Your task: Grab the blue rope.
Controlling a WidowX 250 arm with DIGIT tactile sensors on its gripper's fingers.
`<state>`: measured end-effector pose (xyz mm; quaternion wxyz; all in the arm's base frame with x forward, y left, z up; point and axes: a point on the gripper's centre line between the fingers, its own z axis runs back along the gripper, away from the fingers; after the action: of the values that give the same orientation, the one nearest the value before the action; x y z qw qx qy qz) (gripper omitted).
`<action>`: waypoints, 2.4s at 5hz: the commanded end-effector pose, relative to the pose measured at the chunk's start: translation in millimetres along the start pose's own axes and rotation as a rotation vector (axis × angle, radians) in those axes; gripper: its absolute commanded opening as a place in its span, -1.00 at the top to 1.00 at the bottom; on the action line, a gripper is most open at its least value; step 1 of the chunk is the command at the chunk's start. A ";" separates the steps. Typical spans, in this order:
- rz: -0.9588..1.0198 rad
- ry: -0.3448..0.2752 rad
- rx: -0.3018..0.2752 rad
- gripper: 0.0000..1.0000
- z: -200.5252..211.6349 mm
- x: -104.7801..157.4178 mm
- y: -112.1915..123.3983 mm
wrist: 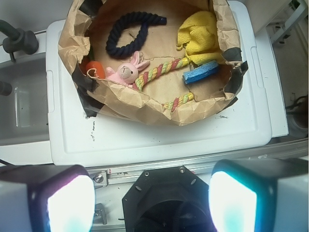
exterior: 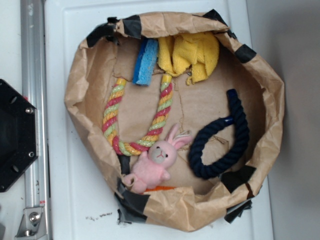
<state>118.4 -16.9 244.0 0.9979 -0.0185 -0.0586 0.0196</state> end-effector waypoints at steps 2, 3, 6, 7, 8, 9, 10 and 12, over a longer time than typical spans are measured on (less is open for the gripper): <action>0.135 0.043 0.004 -1.00 -55.0 44.4 13.5; 0.290 -0.010 -0.060 -1.00 -84.5 87.4 17.4; 0.432 -0.074 0.020 -1.00 -172.6 148.0 -8.6; 0.495 -0.075 0.055 -1.00 -191.8 159.1 -9.9; 0.479 -0.061 0.018 -1.00 -214.3 171.0 -18.4; 0.460 -0.023 0.013 -1.00 -240.1 167.0 -25.8; 0.386 0.104 0.006 -1.00 -267.6 147.5 -39.2; 0.368 0.298 -0.063 1.00 -260.4 87.8 -64.2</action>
<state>259.8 -77.0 4.7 0.9717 -0.0685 0.0630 0.2171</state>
